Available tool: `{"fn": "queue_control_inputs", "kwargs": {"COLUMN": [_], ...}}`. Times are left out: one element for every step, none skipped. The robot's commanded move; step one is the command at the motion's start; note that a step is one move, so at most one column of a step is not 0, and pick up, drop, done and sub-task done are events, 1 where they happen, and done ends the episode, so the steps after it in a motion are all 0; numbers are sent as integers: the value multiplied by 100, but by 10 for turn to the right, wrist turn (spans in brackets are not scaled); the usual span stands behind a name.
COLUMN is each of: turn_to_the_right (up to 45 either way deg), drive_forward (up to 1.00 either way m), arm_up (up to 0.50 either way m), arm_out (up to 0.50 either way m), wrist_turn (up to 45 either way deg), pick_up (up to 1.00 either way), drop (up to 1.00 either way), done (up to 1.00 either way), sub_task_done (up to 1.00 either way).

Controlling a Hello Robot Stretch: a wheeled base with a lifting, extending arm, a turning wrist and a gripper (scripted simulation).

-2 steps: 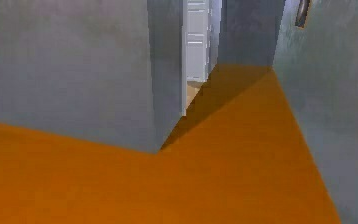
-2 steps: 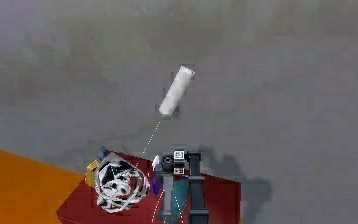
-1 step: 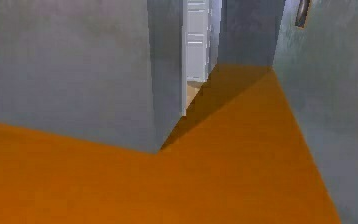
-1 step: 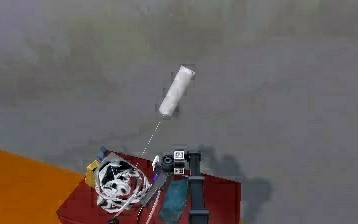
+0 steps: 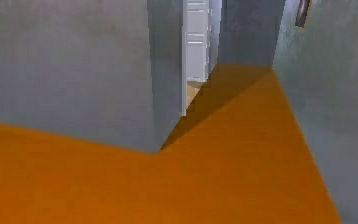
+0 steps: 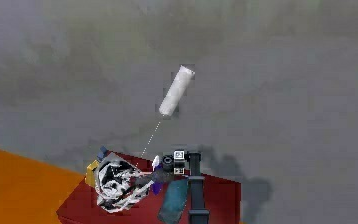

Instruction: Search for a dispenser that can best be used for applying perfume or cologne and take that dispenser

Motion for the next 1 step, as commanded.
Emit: {"fn": "queue_control_inputs", "kwargs": {"turn_to_the_right": [0], "drive_forward": [0], "arm_up": [0], "arm_out": [0], "wrist_turn": [450], "pick_up": [0], "drop": [0], "done": [0], "sub_task_done": [0]}}
